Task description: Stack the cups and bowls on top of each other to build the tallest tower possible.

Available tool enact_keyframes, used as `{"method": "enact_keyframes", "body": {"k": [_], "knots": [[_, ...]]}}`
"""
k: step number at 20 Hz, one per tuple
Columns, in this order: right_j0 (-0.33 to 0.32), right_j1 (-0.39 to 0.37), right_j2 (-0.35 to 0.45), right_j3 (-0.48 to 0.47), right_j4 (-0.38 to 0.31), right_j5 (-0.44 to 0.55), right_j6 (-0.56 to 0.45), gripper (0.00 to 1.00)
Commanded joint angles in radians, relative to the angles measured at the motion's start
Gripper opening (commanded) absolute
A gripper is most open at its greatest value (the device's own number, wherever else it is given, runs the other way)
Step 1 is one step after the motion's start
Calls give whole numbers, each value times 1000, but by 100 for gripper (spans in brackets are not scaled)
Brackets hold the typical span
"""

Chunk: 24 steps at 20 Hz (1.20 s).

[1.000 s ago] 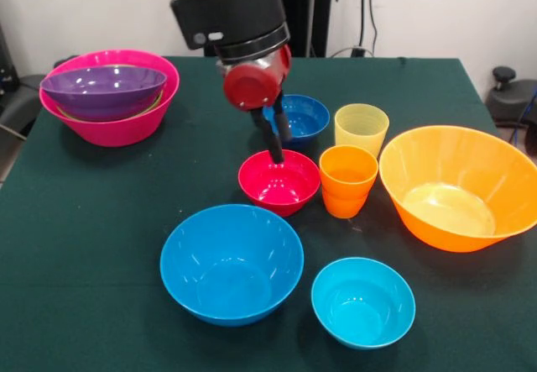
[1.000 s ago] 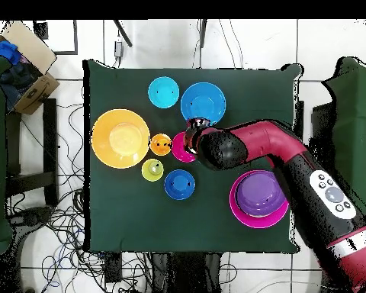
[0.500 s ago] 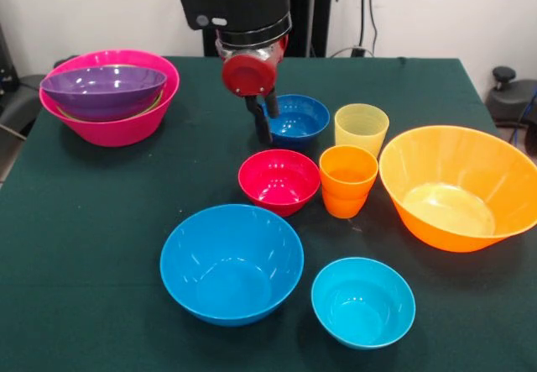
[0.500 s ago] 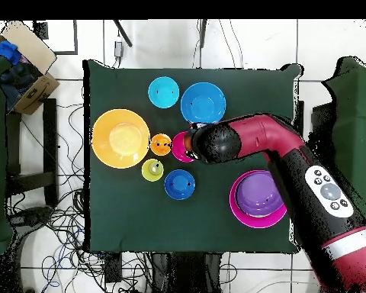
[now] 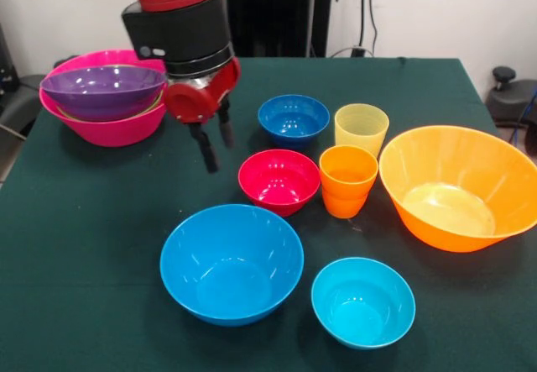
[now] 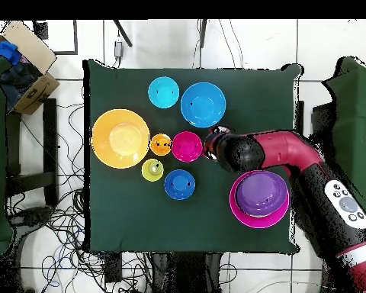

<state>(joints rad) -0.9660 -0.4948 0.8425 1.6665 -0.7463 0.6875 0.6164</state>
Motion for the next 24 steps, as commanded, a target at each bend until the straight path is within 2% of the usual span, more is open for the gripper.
{"method": "enact_keyframes", "body": {"k": [1,5,14,20,23,24], "knots": [[-7,69,-105,19,-112,-75,1,100],[-37,76,-107,27,-125,-97,-23,100],[-164,94,-65,58,-140,-95,-128,100],[-234,112,-56,84,-186,-120,-166,100],[-300,106,-3,126,-162,-113,-202,100],[-340,110,36,155,-129,-103,-219,100]]}}
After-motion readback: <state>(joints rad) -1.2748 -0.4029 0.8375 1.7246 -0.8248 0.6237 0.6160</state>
